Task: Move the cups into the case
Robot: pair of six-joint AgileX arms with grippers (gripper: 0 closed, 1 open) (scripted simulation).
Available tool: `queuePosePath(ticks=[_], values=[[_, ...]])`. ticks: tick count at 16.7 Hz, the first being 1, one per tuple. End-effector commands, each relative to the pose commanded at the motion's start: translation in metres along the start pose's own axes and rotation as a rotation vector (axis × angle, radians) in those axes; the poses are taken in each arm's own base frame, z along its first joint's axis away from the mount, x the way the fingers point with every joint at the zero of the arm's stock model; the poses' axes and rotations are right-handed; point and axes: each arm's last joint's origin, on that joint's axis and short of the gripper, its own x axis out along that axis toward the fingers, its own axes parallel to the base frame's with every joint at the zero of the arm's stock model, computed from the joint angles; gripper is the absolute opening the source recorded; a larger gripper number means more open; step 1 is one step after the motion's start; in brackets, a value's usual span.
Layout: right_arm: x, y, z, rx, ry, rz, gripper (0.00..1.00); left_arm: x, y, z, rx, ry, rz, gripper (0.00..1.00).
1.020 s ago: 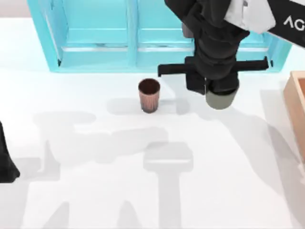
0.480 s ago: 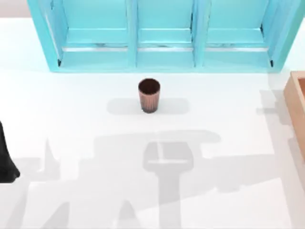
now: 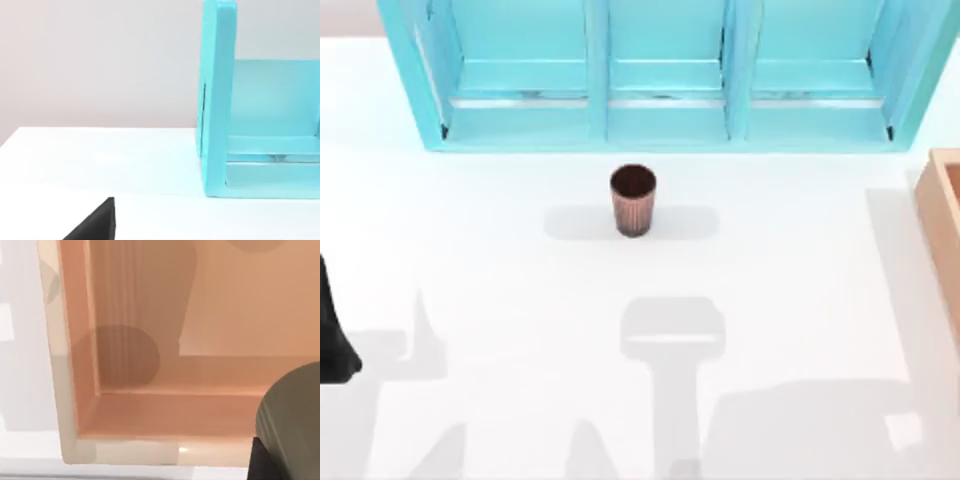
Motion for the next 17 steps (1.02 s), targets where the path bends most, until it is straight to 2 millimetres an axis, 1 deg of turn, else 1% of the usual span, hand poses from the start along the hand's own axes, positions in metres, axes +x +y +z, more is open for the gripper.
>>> queuePosePath(ticks=[1, 5, 7, 8, 13, 15, 17], values=[[0.000, -0.001, -0.003, 0.000, -0.002, 0.001, 0.00, 0.000, 0.000, 0.000, 0.000, 0.000, 0.000, 1.00], [0.000, -0.001, -0.001, -0.002, -0.001, -0.001, 0.00, 0.000, 0.000, 0.000, 0.000, 0.000, 0.000, 1.00], [0.005, -0.002, -0.001, -0.005, -0.002, 0.000, 0.00, 0.000, 0.000, 0.000, 0.000, 0.000, 0.000, 1.00], [0.011, -0.002, -0.001, -0.007, 0.001, 0.000, 0.00, 0.000, 0.000, 0.000, 0.000, 0.000, 0.000, 1.00], [0.055, -0.009, -0.002, 0.002, -0.010, -0.002, 0.00, 0.000, 0.000, 0.000, 0.000, 0.000, 0.000, 1.00], [0.064, -0.011, -0.004, 0.000, -0.003, 0.001, 0.00, 0.000, 0.000, 0.000, 0.000, 0.000, 0.000, 1.00], [0.064, -0.011, -0.004, 0.000, -0.002, 0.001, 0.00, 0.000, 0.000, 0.000, 0.000, 0.000, 0.000, 1.00]])
